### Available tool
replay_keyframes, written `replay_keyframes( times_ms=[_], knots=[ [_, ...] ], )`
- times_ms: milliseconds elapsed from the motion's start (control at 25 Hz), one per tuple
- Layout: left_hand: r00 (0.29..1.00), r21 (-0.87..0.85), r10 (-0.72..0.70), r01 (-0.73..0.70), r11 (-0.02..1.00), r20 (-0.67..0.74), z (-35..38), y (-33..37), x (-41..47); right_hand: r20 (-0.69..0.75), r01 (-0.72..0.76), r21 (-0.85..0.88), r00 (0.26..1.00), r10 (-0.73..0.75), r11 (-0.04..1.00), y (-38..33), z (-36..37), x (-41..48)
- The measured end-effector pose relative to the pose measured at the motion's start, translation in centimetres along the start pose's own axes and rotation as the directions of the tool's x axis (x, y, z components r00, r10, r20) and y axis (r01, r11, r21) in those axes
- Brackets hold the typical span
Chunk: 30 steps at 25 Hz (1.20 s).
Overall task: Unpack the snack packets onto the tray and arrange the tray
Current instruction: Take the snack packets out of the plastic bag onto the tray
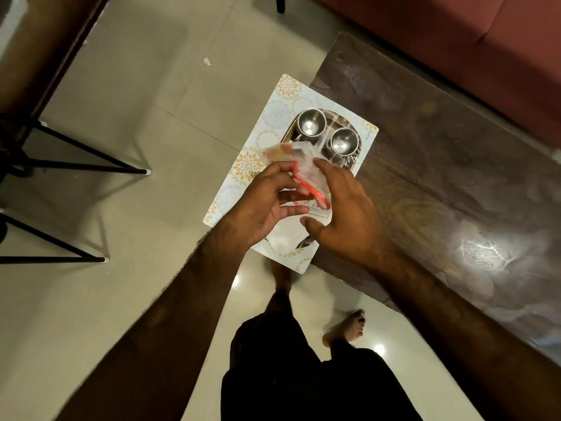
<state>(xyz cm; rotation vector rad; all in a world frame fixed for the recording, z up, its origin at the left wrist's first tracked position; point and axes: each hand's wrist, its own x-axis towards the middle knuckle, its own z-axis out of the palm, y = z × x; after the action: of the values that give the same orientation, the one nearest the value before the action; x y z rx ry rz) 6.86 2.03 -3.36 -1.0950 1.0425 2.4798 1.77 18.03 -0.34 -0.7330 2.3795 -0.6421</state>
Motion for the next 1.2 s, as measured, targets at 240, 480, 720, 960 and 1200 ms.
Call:
replay_keyframes(
  times_ms=[240, 480, 720, 960, 1200],
  knots=[
    [0.98, 0.448, 0.154, -0.084, 0.89, -0.122, 0.1, -0.1, -0.7, -0.172, -0.141, 0.327, 0.963, 0.206, 0.934, 0.6, -1.1, 1.3],
    [0.964, 0.886, 0.253, -0.186, 0.424, 0.081, -1.4, 2.1, -3.3, -0.319, -0.09, 0.426, 0.916, 0.243, 0.9, 1.4, -3.9, 1.4],
    [0.709, 0.959, 0.66, -0.083, -0.271, 0.248, -0.8, 3.3, -4.8, -0.283, -0.057, -0.02, 0.958, 0.049, 0.998, 0.8, -5.5, 1.0],
    [0.666, 0.991, 0.737, -0.019, -0.132, 0.111, 0.8, 3.0, -5.5, -0.067, -0.033, -0.121, 0.997, 0.025, 0.992, -0.3, -6.0, -0.2],
    [0.803, 0.992, 0.584, -0.071, -0.109, 0.121, 2.5, 3.3, -5.6, -0.073, -0.137, -0.093, 0.989, 0.13, 0.986, -1.8, -7.3, -0.4]
  ],
)
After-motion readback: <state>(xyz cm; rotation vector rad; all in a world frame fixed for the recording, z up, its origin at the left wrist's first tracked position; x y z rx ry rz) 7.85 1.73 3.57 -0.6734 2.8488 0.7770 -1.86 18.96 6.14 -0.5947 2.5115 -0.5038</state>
